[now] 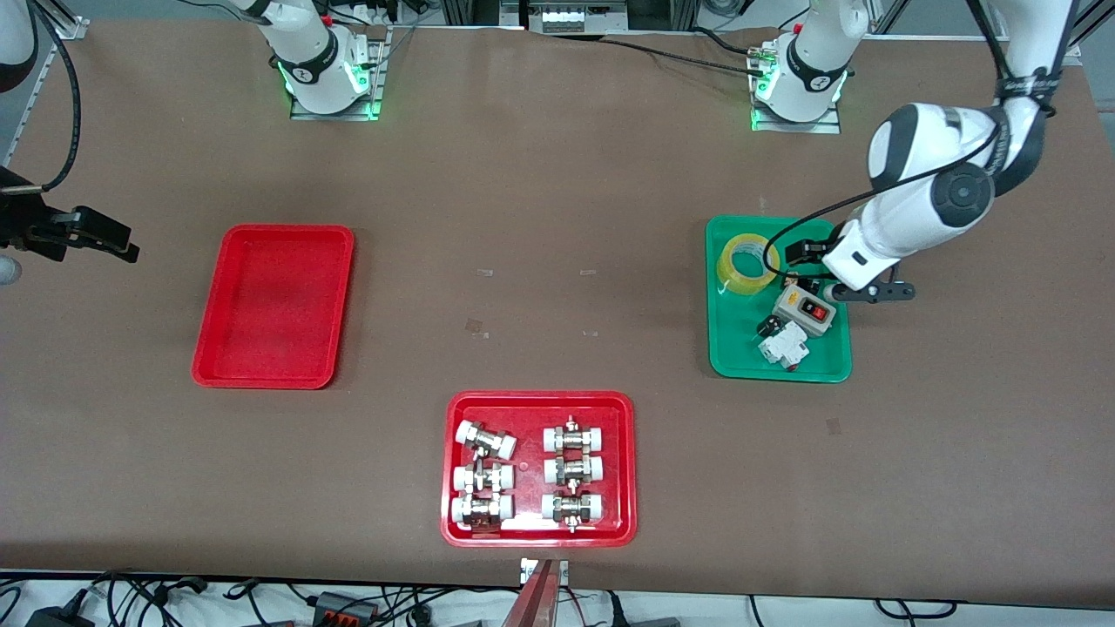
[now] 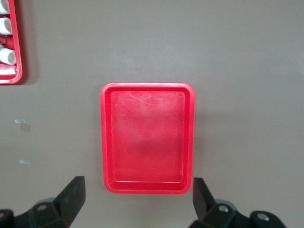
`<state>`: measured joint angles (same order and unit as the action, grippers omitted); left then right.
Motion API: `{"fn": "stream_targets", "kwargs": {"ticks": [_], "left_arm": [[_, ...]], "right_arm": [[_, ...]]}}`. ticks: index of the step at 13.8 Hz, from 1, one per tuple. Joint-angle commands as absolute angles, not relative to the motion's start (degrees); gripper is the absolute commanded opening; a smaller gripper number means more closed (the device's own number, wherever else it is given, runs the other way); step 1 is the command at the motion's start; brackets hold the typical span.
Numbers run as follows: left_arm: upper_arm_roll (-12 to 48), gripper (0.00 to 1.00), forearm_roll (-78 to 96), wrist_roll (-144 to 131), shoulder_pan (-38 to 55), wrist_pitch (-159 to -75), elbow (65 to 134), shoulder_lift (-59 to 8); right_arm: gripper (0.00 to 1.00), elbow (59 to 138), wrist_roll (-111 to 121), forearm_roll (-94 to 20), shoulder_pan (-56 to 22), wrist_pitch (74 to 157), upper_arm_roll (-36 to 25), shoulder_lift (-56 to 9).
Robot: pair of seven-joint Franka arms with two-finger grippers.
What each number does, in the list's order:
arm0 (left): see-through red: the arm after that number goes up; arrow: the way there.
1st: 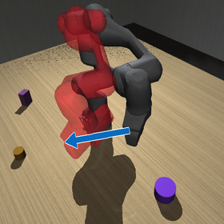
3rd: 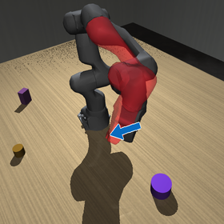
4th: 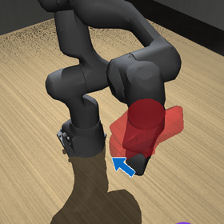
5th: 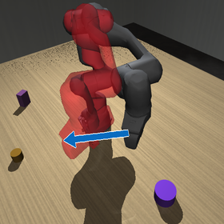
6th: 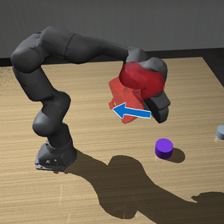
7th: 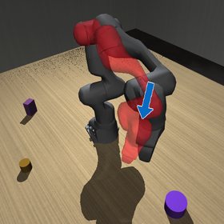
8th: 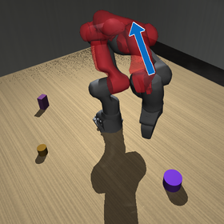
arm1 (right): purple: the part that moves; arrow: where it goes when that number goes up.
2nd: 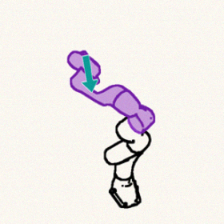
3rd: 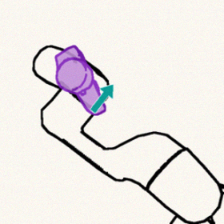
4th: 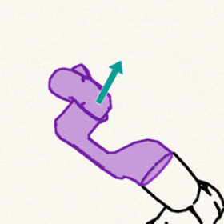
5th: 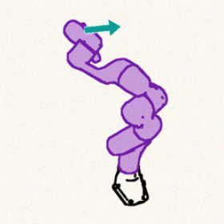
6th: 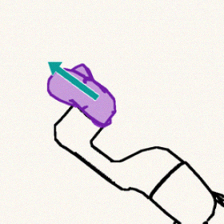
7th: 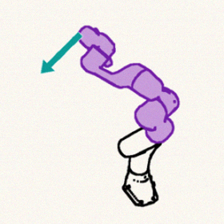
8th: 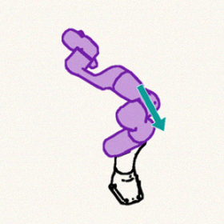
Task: Left arm passes tape to right arm into tray
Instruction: 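Lower the left gripper and grasp the yellow tape roll's rim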
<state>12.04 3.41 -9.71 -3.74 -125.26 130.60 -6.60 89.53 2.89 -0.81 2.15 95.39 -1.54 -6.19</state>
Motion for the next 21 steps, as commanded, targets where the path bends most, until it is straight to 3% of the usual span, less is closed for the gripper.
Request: {"fn": "stream_targets", "kwargs": {"ticks": [1, 5, 11, 13, 16, 17, 21], "left_arm": [[14.0, 1.00, 4.1, -12.2, -4.0, -129.7, 131.6, -10.4], [14.9, 1.00, 4.1, -12.9, -4.0, -136.5, 135.6, -13.1], [14.9, 0.79, 4.1, -12.9, -4.0, -137.5, 137.3, -14.6], [14.9, 0.63, 4.1, -12.9, -4.0, -137.5, 137.3, -14.7], [14.9, 0.20, 4.1, -12.5, -4.0, -136.8, 137.1, -14.6], [14.9, 0.12, 4.1, -12.0, -4.0, -136.8, 137.0, -14.6], [15.1, 0.01, 4.0, -12.0, -4.0, -133.3, 135.8, -13.5]], "right_arm": [[1.00, 89.8, 3.8, 0.0, 2.9, 94.7, -0.8, -5.5], [1.00, 89.8, 3.8, 0.0, 2.9, 94.7, -0.8, -5.5], [1.00, 89.7, 3.8, -0.1, 2.8, 94.4, -0.8, -5.5], [1.00, 89.8, 3.7, -0.1, 3.0, 94.6, -0.9, -5.6], [1.00, 89.7, 3.4, -0.2, 3.3, 94.6, -1.1, -5.7], [1.00, 89.7, 3.4, -0.1, 3.3, 94.6, -1.1, -5.8], [1.00, 89.6, 3.6, -0.1, 3.3, 94.8, -1.1, -5.9]]}}
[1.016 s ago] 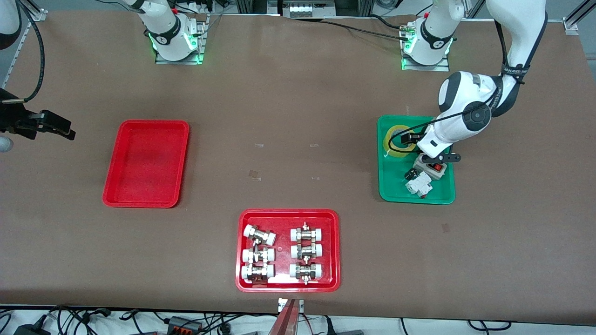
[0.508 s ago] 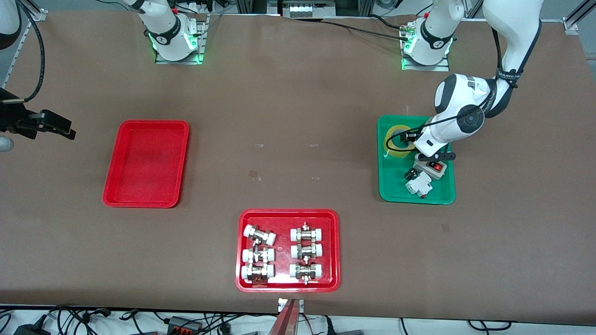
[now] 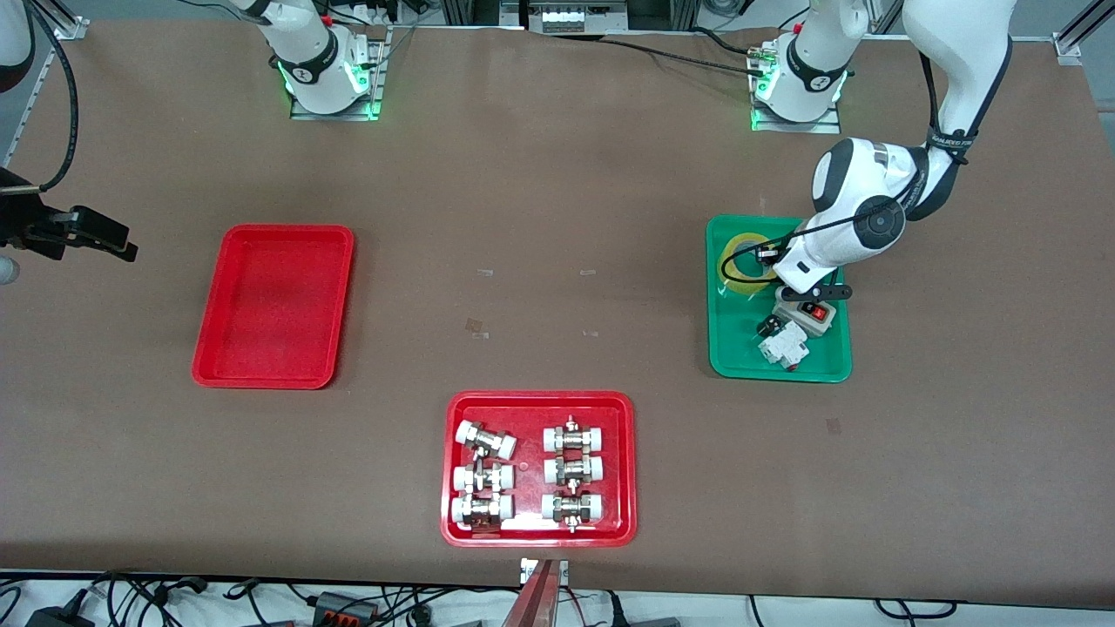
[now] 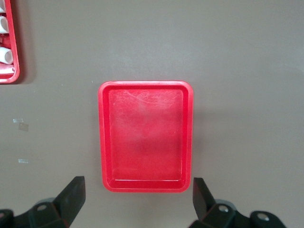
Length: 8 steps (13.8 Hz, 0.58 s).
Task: Left arm passes tape to right arm into tray
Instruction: 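Lower the left gripper and grasp the yellow tape roll's rim, then lift the tape with the left gripper while the right gripper approaches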
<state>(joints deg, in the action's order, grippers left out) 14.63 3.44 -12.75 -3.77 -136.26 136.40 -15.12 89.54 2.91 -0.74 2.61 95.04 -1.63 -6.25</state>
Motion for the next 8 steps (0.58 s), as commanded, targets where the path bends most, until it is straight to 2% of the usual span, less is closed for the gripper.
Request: {"fn": "stream_targets", "kwargs": {"ticks": [1, 3, 6, 8], "left_arm": [[15.1, 0.01, 4.0, -12.0, -3.9, -131.3, 134.8, -12.1], [16.7, 0.01, 4.0, -12.1, -4.0, -127.4, 132.1, -10.0], [17.6, 0.01, 4.7, -13.7, -4.0, -115.6, 121.9, -9.8], [20.4, 0.01, 10.3, -15.6, -4.4, -109.3, 115.6, -9.4]], "right_arm": [[1.00, 89.6, 3.6, -0.1, 3.3, 94.7, -1.1, -6.0], [1.00, 89.6, 3.7, -0.1, 3.2, 94.5, -1.1, -6.0], [1.00, 89.6, 3.7, 0.0, 3.3, 94.6, -1.1, -6.0], [1.00, 89.7, 3.6, 0.0, 3.3, 94.4, -1.1, -6.1]]}}
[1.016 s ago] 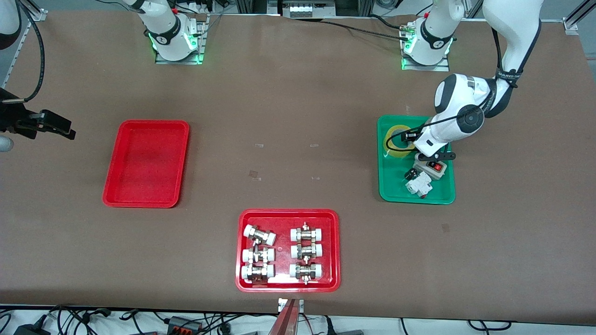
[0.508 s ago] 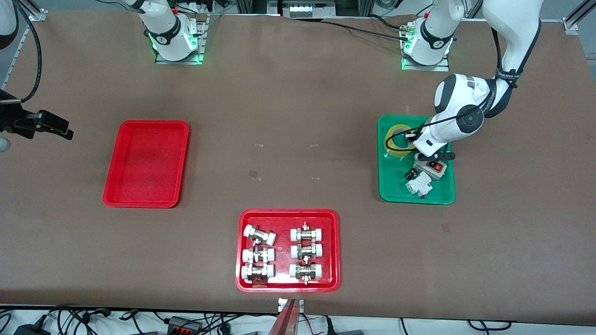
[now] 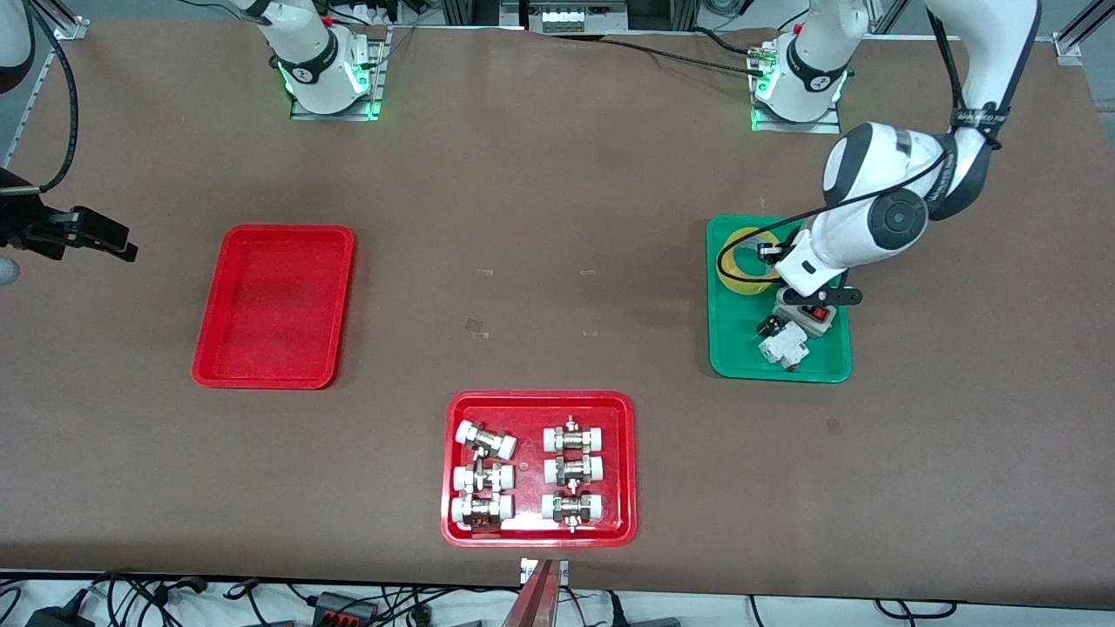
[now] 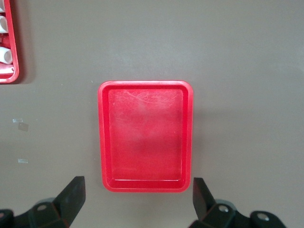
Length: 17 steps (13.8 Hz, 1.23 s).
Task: Left arm passes tape to right arm into tray
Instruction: 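Lift the tape with the left gripper while the right gripper approaches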
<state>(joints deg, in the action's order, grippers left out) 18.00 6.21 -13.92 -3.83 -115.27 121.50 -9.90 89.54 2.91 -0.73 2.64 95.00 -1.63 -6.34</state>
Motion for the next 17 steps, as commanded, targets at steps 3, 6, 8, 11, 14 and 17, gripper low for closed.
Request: {"fn": "stream_targets", "kwargs": {"ticks": [3, 6, 8, 11, 14, 17], "left_arm": [[25.6, 0.01, 17.4, -24.8, -4.0, -107.4, 108.6, -9.7], [31.4, 0.01, 22.7, -33.2, -3.7, -109.4, 102.6, -11.0], [34.0, 0.01, 27.0, -36.0, -3.5, -113.0, 100.7, -11.1], [39.0, 0.01, 29.0, -41.7, -2.0, -123.6, 100.5, -11.9], [39.9, 0.01, 28.9, -47.1, 4.7, -138.0, 100.4, -14.1], [39.8, 0.01, 28.4, -49.3, 8.3, -146.3, 100.4, -15.2]], "right_arm": [[1.00, 89.6, 3.4, -0.5, 2.8, 94.4, -0.9, -6.0], [1.00, 89.6, 3.4, -1.5, 2.9, 95.0, -0.8, -6.5], [1.00, 89.6, 3.0, -3.3, 2.6, 94.7, -0.7, -8.0], [1.00, 89.7, 4.1, -4.7, 0.3, 93.3, -0.6, -11.7], [1.00, 89.9, 6.8, -10.8, -1.0, 92.9, -0.6, -12.6], [1.00, 89.5, 8.2, -19.7, -1.8, 92.8, 0.2, -12.9]]}}
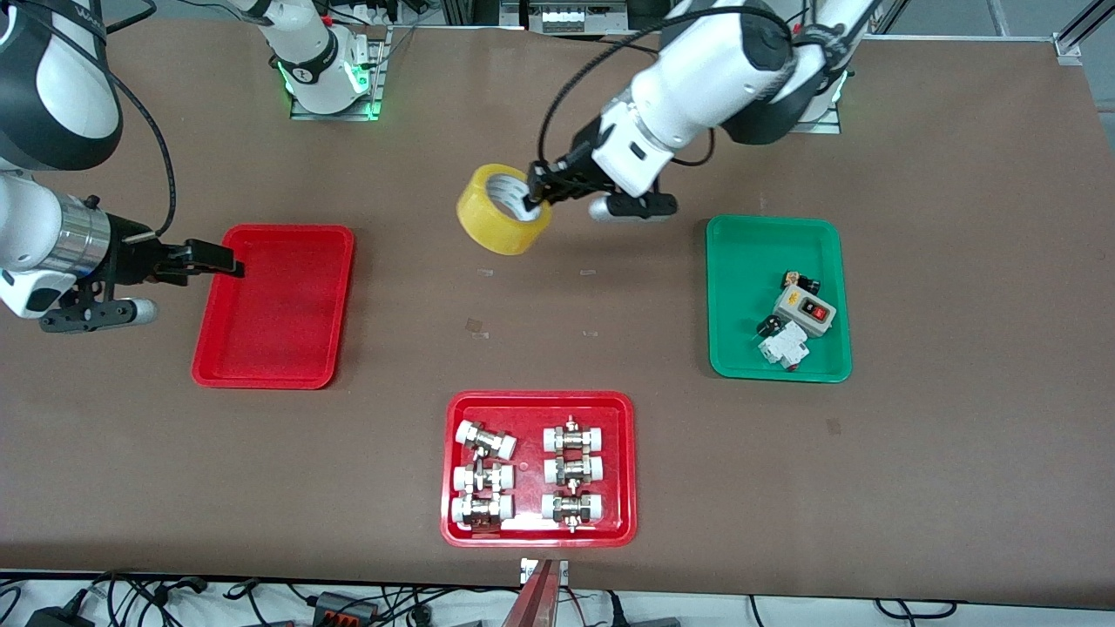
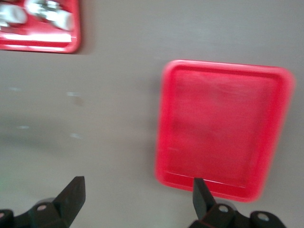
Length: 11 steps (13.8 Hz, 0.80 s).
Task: Left arm passes tape to right arm into tray
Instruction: 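Lift the tape with the left gripper while the right gripper approaches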
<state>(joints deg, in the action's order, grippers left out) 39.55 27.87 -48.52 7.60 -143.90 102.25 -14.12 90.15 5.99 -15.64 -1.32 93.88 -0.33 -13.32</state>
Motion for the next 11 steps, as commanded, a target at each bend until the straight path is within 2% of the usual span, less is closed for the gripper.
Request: {"fn": "stream_targets", "kwargs": {"ticks": [1, 4, 7, 11], "left_arm": [[39.9, 0.01, 28.4, -49.3, 8.3, -146.8, 100.3, -15.2], [39.8, 0.01, 28.2, -50.2, 8.4, -147.0, 96.9, -17.1], [39.8, 0.01, 28.1, -50.3, 9.1, -147.0, 96.4, -18.0], [39.8, 0.01, 28.0, -50.3, 9.1, -146.9, 96.8, -18.1]], "right_arm": [[1.00, 88.7, 8.8, -22.3, -2.1, 92.8, 0.6, -12.9], [1.00, 87.3, 12.4, -29.9, -5.4, 92.8, 0.6, -12.9], [1.00, 87.2, 15.5, -38.8, -8.5, 92.7, 0.6, -12.9], [1.00, 84.2, 14.8, -42.4, -13.2, 93.7, 0.6, -12.9]]}}
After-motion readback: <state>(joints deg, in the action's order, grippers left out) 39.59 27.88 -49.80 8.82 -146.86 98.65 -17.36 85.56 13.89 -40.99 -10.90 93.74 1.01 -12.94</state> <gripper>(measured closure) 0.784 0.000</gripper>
